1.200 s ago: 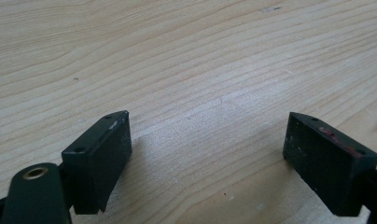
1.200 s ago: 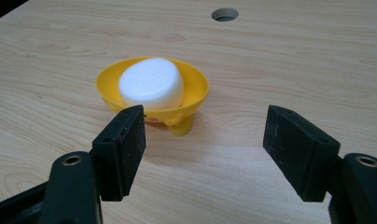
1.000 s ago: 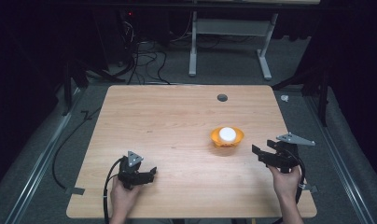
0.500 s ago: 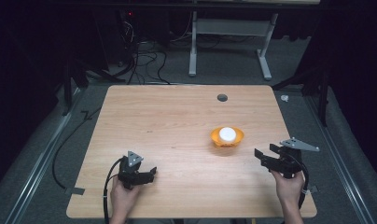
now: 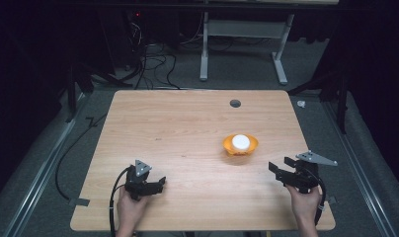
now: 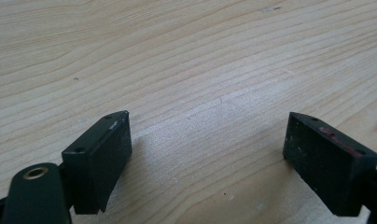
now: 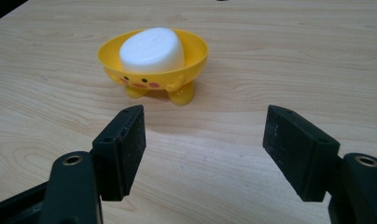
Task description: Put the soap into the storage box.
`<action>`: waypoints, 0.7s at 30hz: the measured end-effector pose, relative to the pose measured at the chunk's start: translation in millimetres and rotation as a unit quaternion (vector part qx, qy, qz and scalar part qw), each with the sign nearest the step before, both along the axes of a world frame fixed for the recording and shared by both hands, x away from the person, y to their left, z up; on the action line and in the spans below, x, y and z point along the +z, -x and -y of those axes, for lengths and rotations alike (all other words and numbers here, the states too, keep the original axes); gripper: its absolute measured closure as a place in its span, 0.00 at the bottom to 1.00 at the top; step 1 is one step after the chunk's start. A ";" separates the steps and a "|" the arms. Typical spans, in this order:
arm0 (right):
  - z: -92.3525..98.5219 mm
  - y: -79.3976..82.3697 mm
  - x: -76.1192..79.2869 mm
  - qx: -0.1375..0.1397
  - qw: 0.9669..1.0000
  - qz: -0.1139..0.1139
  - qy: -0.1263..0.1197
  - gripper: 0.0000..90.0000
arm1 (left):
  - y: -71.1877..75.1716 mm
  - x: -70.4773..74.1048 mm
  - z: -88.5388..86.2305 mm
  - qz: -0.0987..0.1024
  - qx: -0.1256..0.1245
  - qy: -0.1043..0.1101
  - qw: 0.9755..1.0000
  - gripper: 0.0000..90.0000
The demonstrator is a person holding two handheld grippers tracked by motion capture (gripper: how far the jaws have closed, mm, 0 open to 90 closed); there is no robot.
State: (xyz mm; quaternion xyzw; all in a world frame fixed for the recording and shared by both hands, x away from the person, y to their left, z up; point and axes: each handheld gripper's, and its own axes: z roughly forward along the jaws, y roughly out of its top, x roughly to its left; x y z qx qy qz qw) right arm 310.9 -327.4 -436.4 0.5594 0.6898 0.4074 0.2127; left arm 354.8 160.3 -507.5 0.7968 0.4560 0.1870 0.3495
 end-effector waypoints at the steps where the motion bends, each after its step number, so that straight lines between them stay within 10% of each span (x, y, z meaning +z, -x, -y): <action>1: -0.3 0.8 -1.0 0.000 1.000 -0.001 -0.001 0.34 | 0.0 0.0 0.0 0.000 0.000 0.000 1.000 0.18; 21: -9.2 8.3 -21.7 0.011 1.000 -0.016 -0.006 0.34 | 0.1 0.1 0.0 0.000 0.000 0.000 1.000 0.18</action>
